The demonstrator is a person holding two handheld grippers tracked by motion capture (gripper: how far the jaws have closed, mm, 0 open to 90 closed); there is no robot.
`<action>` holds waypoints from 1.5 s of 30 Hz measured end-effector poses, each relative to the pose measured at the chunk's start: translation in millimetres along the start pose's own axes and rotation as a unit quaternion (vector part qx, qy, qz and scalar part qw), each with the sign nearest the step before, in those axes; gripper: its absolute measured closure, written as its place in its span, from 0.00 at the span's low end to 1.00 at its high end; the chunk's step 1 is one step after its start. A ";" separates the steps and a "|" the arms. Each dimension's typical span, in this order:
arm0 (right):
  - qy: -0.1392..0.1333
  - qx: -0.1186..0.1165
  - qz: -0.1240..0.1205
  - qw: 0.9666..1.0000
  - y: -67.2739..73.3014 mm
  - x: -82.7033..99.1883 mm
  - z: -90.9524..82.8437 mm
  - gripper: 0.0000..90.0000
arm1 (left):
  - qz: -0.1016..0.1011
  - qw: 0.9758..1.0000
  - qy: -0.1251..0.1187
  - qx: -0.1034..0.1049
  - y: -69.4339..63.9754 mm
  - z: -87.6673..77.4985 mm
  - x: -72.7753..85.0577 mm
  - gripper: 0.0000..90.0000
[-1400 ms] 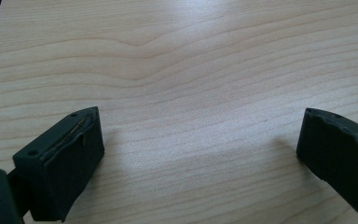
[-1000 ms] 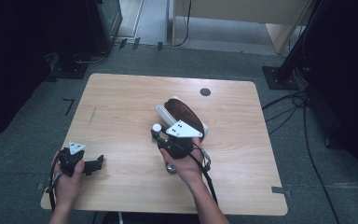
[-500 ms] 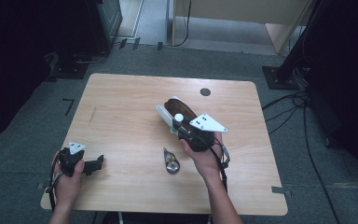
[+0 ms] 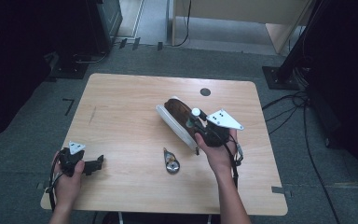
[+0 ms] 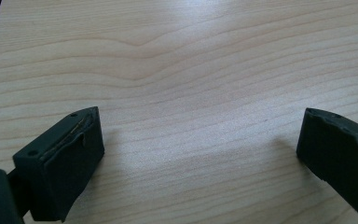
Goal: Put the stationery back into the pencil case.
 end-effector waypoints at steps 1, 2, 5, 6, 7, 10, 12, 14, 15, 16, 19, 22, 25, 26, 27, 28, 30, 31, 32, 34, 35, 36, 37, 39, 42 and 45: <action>0.003 0.003 0.000 1.000 -2.1 2.0 0.9 0.73 | 0.000 1.000 0.000 0.000 0.0 0.0 0.0 0.01; 0.006 0.006 -0.001 1.000 -4.3 4.4 1.9 0.73 | 0.000 1.000 0.000 0.000 0.0 -0.1 0.0 0.01; 0.021 0.013 0.002 1.000 -9.8 14.8 6.1 0.73 | 0.000 1.000 -0.001 0.000 -0.1 0.1 0.0 0.01; 0.026 0.014 0.003 1.000 -11.1 18.3 7.4 0.73 | 0.000 1.000 0.000 0.000 0.0 0.1 0.0 0.01; 0.029 0.014 0.004 0.999 -11.9 21.0 8.5 0.73 | 0.000 1.000 0.000 0.000 0.0 0.1 0.0 0.01; 0.045 0.015 0.006 0.999 -14.4 31.4 12.9 0.73 | 0.000 1.000 0.000 0.000 0.0 0.0 0.0 0.01; 0.055 0.016 0.003 0.998 -15.1 35.9 15.0 0.73 | 0.001 1.000 0.000 0.000 0.0 0.0 0.0 0.01; 0.063 0.014 0.000 0.998 -15.5 40.1 17.0 0.73 | 0.001 1.000 0.000 0.000 0.1 0.0 0.0 0.01; 0.069 0.015 -0.003 0.997 -15.6 42.9 18.5 0.73 | 0.001 1.000 0.000 0.000 0.1 0.0 0.0 0.01; 0.073 0.015 -0.004 0.997 -15.5 44.6 19.4 0.73 | 0.001 1.000 0.000 0.000 0.1 0.0 0.0 0.01; 0.090 0.014 -0.009 0.996 -14.6 51.8 23.3 0.73 | 0.001 1.000 0.000 0.000 0.0 0.0 0.1 0.01; 0.105 0.012 -0.015 0.994 -13.8 57.4 28.0 0.73 | 0.001 1.000 0.000 0.000 0.0 0.0 0.0 0.01; 0.114 0.008 -0.019 0.993 -12.3 60.0 32.6 0.73 | 0.001 1.000 0.000 0.000 0.0 0.0 0.0 0.01; 0.116 0.007 -0.020 0.993 -12.2 60.7 34.0 0.73 | 0.000 1.000 0.000 0.000 0.0 0.0 0.0 0.01; 0.121 0.006 -0.020 0.992 -12.1 62.1 36.1 0.73 | 0.000 1.000 0.000 0.000 0.0 0.0 0.0 0.01; 0.125 0.007 -0.021 0.992 -12.1 63.6 38.5 0.73 | 0.001 1.000 0.000 0.000 0.1 0.0 0.0 0.01; 0.135 0.005 -0.022 0.991 -11.8 67.3 43.4 0.73 | 0.001 1.000 0.000 0.000 0.0 0.0 0.0 0.01; 0.138 0.003 -0.022 0.990 -11.6 68.5 45.1 0.73 | 0.000 1.000 0.000 0.000 0.0 0.0 0.0 0.01; 0.143 0.002 -0.024 0.989 -11.0 70.5 48.1 0.73 | 0.001 1.000 0.000 0.000 0.1 0.0 0.0 0.01; 0.139 0.001 -0.023 0.990 -10.5 70.7 50.7 0.73 | 0.000 1.000 0.000 0.000 0.0 0.0 0.0 0.01; 0.139 0.000 -0.022 0.990 -10.6 70.2 52.1 0.73 | 0.001 1.000 0.000 0.000 0.0 0.0 0.0 0.01; 0.139 0.000 -0.018 0.990 -11.0 69.6 54.2 0.73 | 0.000 1.000 0.000 0.000 0.0 0.0 0.0 0.01; 0.140 -0.001 -0.019 0.990 -11.2 69.3 55.2 0.73 | 0.001 1.000 0.000 0.000 0.0 0.0 0.0 0.01; 0.142 -0.003 -0.019 0.990 -10.2 68.6 58.1 0.73 | 0.001 1.000 0.000 0.000 0.1 0.0 0.0 0.01; 0.141 -0.007 -0.021 0.990 -10.0 67.7 64.0 0.73 | 0.001 1.000 0.000 0.000 0.1 0.0 0.0 0.01; 0.138 -0.011 -0.020 0.990 -10.0 67.8 70.8 0.73 | 0.001 1.000 0.000 0.000 0.1 0.0 0.0 0.01</action>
Point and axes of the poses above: each handheld gripper's, and its own axes: z roughly forward along the jaws, x roughly out of its underside, y roughly to its left, the point moved 4 cm from there along z, roughly forward along the jaws, and after that the axes turned 1 degree about y, right-handed, at the moved point
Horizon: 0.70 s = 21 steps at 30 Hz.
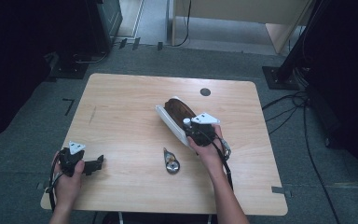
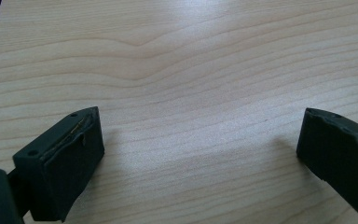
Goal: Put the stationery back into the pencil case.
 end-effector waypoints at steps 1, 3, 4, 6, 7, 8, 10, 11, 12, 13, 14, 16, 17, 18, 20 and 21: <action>0.000 0.000 -0.002 1.000 -0.1 -0.8 1.9 0.73 | 0.000 1.000 0.000 0.000 0.0 0.0 0.0 0.01; 0.000 -0.003 -0.003 1.000 -0.2 -1.9 5.1 0.73 | 0.000 1.000 0.000 0.000 0.0 0.0 0.0 0.01; -0.001 -0.003 -0.001 1.000 -0.4 -2.1 6.7 0.73 | 0.000 1.000 0.000 0.000 0.0 0.0 0.0 0.01; -0.003 -0.002 0.001 1.000 -0.3 -2.5 9.4 0.73 | 0.000 1.000 0.000 0.000 0.0 0.0 0.0 0.01; -0.002 -0.002 -0.002 1.000 0.3 -3.4 11.1 0.73 | 0.000 1.000 0.000 0.000 0.0 0.0 0.0 0.01; 0.002 -0.002 -0.007 1.000 1.0 -4.8 12.4 0.73 | 0.000 1.000 0.000 0.000 0.0 0.0 0.0 0.01; 0.009 -0.004 -0.012 1.000 2.1 -6.2 13.7 0.73 | 0.000 1.000 0.000 0.000 0.0 0.0 0.0 0.01; 0.011 -0.005 -0.013 1.000 2.5 -7.0 15.0 0.73 | 0.000 1.000 0.000 0.000 0.0 0.0 0.0 0.01; 0.013 -0.003 -0.015 1.000 2.5 -7.9 16.2 0.73 | 0.000 1.000 0.000 0.000 0.0 0.0 0.0 0.01; 0.016 -0.003 -0.017 1.000 2.4 -8.6 18.2 0.73 | 0.000 1.000 0.000 0.000 0.0 0.0 0.0 0.01; 0.018 -0.003 -0.016 1.000 2.8 -8.9 19.4 0.73 | 0.000 1.000 0.000 0.000 0.0 0.0 0.0 0.01; 0.022 0.000 -0.018 1.000 2.6 -9.5 22.6 0.73 | 0.000 1.000 0.000 0.000 0.0 0.0 0.0 0.01; 0.025 0.000 -0.019 1.000 2.7 -10.0 24.4 0.73 | 0.000 1.000 0.000 0.000 0.0 0.0 0.0 0.01; 0.029 0.002 -0.019 0.999 3.3 -10.7 26.3 0.72 | 0.000 1.000 0.000 0.000 0.0 0.0 0.0 0.01; 0.037 0.000 -0.020 0.999 3.8 -11.6 30.5 0.72 | 0.000 1.000 0.000 0.000 0.0 0.0 0.0 0.01; 0.041 -0.002 -0.016 0.999 4.0 -11.7 32.8 0.72 | 0.000 1.000 0.000 0.000 0.0 0.0 0.0 0.01</action>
Point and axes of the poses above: each handheld gripper's, and its own axes: z roughly forward along the jaws, x roughly out of its underside, y roughly to its left, the point moved 4 cm from there along z, roughly forward along the jaws, and after that the axes turned 1 degree about y, right-handed, at the moved point
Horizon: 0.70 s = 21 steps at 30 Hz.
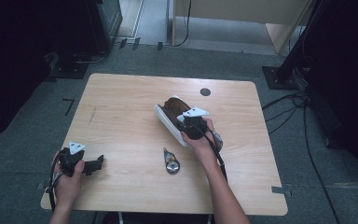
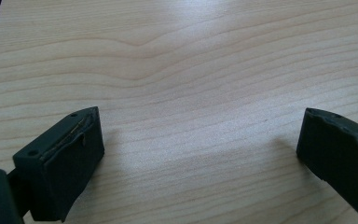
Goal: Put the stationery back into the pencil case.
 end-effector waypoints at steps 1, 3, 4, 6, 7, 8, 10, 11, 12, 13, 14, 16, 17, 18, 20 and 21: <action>0.006 -0.003 0.001 1.000 -0.3 -0.2 2.3 0.72 | 0.000 1.000 0.000 0.000 0.0 0.0 0.0 0.01; 0.015 -0.001 0.003 1.000 -0.8 -0.9 5.3 0.72 | 0.000 1.000 0.000 0.000 0.0 0.0 0.0 0.01; 0.017 0.000 0.002 1.000 -1.7 -0.9 6.7 0.72 | 0.000 1.000 0.000 0.000 0.0 0.0 0.0 0.01; 0.024 0.002 0.005 1.000 -2.7 -0.8 8.6 0.72 | 0.000 1.000 0.000 0.000 0.0 0.0 0.0 0.01; 0.028 0.004 0.004 1.000 -3.3 -0.8 9.4 0.72 | 0.000 1.000 0.000 0.000 0.0 0.0 0.0 0.01; 0.036 0.006 0.002 0.999 -3.8 -0.6 10.2 0.73 | 0.000 1.000 0.000 0.000 0.0 0.0 0.0 0.01; 0.050 0.007 0.001 0.999 -4.1 0.1 12.1 0.73 | 0.000 1.000 0.000 0.000 0.0 0.0 0.0 0.01; 0.059 0.014 -0.006 0.998 -4.1 1.0 14.2 0.73 | 0.000 1.000 0.000 0.000 0.0 0.0 0.0 0.01; 0.067 0.018 -0.012 0.998 -4.2 2.1 16.1 0.73 | 0.000 1.000 0.000 0.000 0.0 0.0 0.0 0.01; 0.079 0.017 -0.015 0.997 -3.9 4.1 18.3 0.72 | 0.000 1.000 0.000 0.000 0.0 0.0 0.0 0.01; 0.085 0.014 -0.012 0.996 -3.5 5.8 20.2 0.72 | 0.000 1.000 0.000 0.000 0.0 0.0 0.0 0.01; 0.088 0.014 -0.011 0.996 -3.4 7.7 22.0 0.72 | 0.000 1.000 0.000 0.000 0.0 0.0 0.0 0.01; 0.087 0.016 -0.011 0.996 -3.5 7.6 21.8 0.72 | 0.000 1.000 0.000 0.000 0.0 0.0 0.0 0.01; 0.088 0.017 -0.010 0.996 -3.6 7.6 21.5 0.70 | 0.000 1.000 0.000 0.000 0.0 0.0 0.0 0.01; 0.085 0.019 -0.008 0.996 -4.0 7.5 20.8 0.68 | 0.000 1.000 0.000 0.000 0.0 0.0 0.0 0.01; 0.083 0.016 -0.005 0.996 -4.7 7.4 20.1 0.69 | 0.000 1.000 0.000 0.000 0.0 0.0 0.0 0.01</action>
Point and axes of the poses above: each handheld gripper's, and its own axes: z roughly forward along the jaws, x roughly out of its underside, y roughly to its left, the point moved 4 cm from there along z, roughly forward along the jaws, and after that the axes turned 1 degree about y, right-handed, at the moved point
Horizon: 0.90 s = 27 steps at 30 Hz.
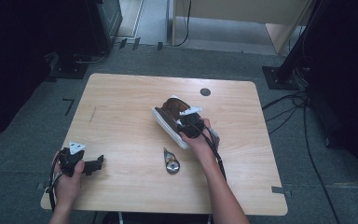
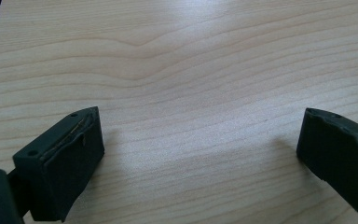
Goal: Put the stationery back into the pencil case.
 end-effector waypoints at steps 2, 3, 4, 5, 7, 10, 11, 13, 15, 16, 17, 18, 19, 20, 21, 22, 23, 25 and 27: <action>-0.003 -0.002 0.004 1.000 0.3 -0.2 -2.0 0.70 | 0.000 1.000 0.000 0.000 0.0 0.0 0.0 0.01; -0.004 -0.001 0.003 1.000 0.4 -0.3 -2.9 0.71 | 0.000 1.000 0.000 0.000 0.0 0.0 0.0 0.01; -0.007 -0.001 0.000 1.000 0.7 -0.5 -4.4 0.72 | 0.000 1.000 0.000 0.000 0.1 0.0 0.0 0.01; -0.012 -0.002 0.001 1.000 1.1 -0.7 -5.7 0.73 | 0.000 1.000 0.000 0.000 0.0 0.0 0.0 0.01; -0.021 0.001 0.003 1.000 0.8 -1.2 -9.4 0.74 | 0.000 1.000 0.000 0.000 0.1 0.0 0.0 0.01; -0.038 0.004 0.003 0.999 -0.5 -2.7 -16.5 0.76 | 0.000 1.000 0.000 0.000 0.1 0.0 0.0 0.01; -0.048 0.008 0.005 0.999 -1.4 -3.7 -21.2 0.78 | 0.000 1.000 0.000 0.000 0.1 0.0 0.0 0.01; -0.066 0.010 0.002 0.998 -2.2 -5.6 -29.2 0.80 | 0.000 1.000 0.000 0.000 0.1 0.0 0.0 0.01; -0.078 0.015 0.003 0.997 -2.1 -7.5 -35.9 0.80 | 0.000 1.000 0.000 0.000 0.0 0.0 0.0 0.01; -0.088 0.013 0.001 0.996 -2.3 -8.9 -40.8 0.80 | 0.000 1.000 0.000 0.000 0.1 0.0 0.0 0.01; -0.094 0.013 0.001 0.995 -2.6 -9.6 -43.7 0.80 | 0.000 1.000 0.000 0.000 0.1 0.0 0.0 0.01; -0.101 0.014 0.004 0.995 -2.6 -10.6 -47.9 0.79 | 0.000 1.000 0.000 0.000 0.1 0.0 0.0 0.01; -0.110 0.012 0.005 0.994 -3.0 -11.7 -53.2 0.79 | 0.000 1.000 0.000 0.000 0.1 0.0 0.0 0.01; -0.117 0.010 0.005 0.993 -3.0 -12.6 -57.3 0.78 | 0.000 1.000 0.000 0.000 0.1 0.0 0.0 0.01; -0.122 0.012 0.004 0.992 -3.0 -13.0 -60.4 0.78 | 0.000 1.000 0.000 0.000 0.1 0.0 0.0 0.01; -0.129 0.012 0.004 0.992 -2.3 -13.7 -65.4 0.77 | 0.001 1.000 0.000 -0.001 0.1 0.0 0.0 0.01; -0.134 0.010 0.005 0.991 -1.3 -14.1 -69.3 0.77 | 0.001 1.000 0.000 0.000 0.1 0.0 0.0 0.01; -0.141 0.006 0.002 0.990 1.6 -13.9 -75.7 0.75 | 0.001 1.000 0.000 -0.001 0.1 0.0 0.0 0.01; -0.149 0.003 -0.002 0.989 5.8 -12.6 -82.2 0.72 | 0.000 1.000 -0.001 -0.001 0.0 0.1 0.0 0.01</action>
Point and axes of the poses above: each handheld gripper's, and its own axes: z roughly forward along the jaws, x roughly out of its underside, y roughly to its left, the point moved 4 cm from there along z, roughly forward along the jaws, and after that the axes turned 1 degree about y, right-handed, at the moved point
